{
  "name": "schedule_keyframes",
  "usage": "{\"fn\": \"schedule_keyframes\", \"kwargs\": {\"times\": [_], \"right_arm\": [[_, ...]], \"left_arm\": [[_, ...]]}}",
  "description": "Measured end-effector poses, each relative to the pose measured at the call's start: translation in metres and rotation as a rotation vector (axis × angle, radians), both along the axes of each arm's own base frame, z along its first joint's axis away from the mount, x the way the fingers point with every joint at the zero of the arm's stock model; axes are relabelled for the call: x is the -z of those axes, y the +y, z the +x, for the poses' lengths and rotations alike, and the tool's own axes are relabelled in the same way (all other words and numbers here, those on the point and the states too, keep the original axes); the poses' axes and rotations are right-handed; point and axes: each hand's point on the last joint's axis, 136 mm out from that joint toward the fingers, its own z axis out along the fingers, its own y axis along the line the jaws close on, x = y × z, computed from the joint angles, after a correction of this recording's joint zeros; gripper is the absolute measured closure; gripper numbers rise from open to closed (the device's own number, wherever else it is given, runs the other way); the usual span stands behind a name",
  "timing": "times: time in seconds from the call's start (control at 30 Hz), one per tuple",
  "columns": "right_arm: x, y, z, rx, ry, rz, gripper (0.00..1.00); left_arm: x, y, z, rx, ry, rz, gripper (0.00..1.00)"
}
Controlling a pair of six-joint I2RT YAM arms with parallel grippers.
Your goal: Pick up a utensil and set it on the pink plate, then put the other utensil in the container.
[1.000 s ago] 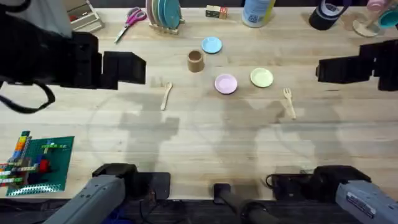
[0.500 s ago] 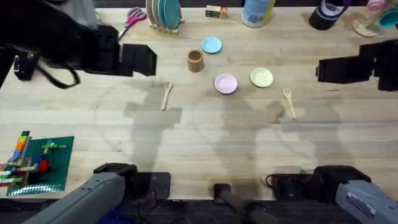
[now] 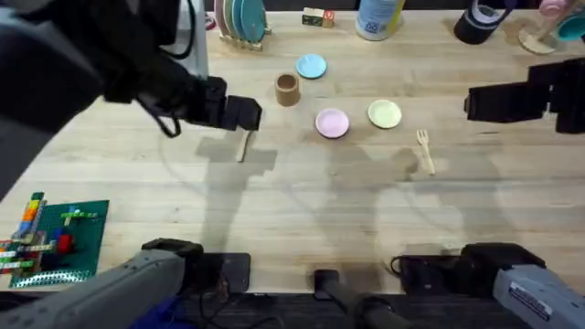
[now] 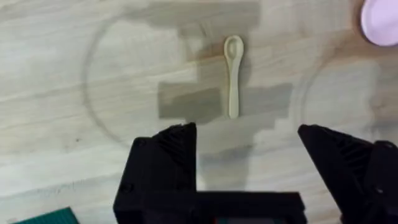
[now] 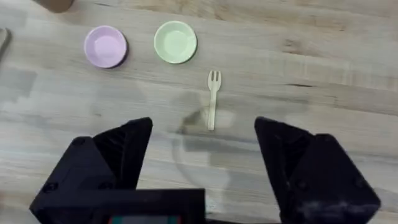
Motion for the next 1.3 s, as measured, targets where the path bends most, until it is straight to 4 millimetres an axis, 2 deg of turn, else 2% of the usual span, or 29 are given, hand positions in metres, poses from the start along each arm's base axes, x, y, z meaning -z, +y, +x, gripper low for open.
{"fn": "schedule_keyframes", "kwargs": {"times": [0.13, 0.4, 0.63, 0.67, 1.13, 1.3], "right_arm": [[0.000, 0.000, 0.000, 0.000, 0.000, 0.000, 0.003], [0.000, 0.000, 0.000, 0.000, 0.000, 0.000, 0.003], [0.000, 0.000, 0.000, 0.000, 0.000, 0.000, 0.003], [0.000, 0.000, 0.000, 0.000, 0.000, 0.000, 0.003], [0.000, 0.000, 0.000, 0.000, 0.000, 0.000, 0.003], [0.000, 0.000, 0.000, 0.000, 0.000, 0.000, 0.003]], "left_arm": [[0.022, -0.002, 0.013, 0.014, 0.054, 0.011, 0.006], [0.067, -0.005, 0.025, 0.027, 0.174, 0.029, 0.005], [0.090, -0.020, 0.031, 0.077, 0.210, 0.042, 0.006], [0.098, -0.026, 0.030, 0.096, 0.229, 0.047, 0.005], [0.111, -0.025, 0.041, 0.086, 0.216, 0.067, 0.005], [0.119, -0.022, 0.034, 0.070, 0.232, 0.076, 0.005]]}}
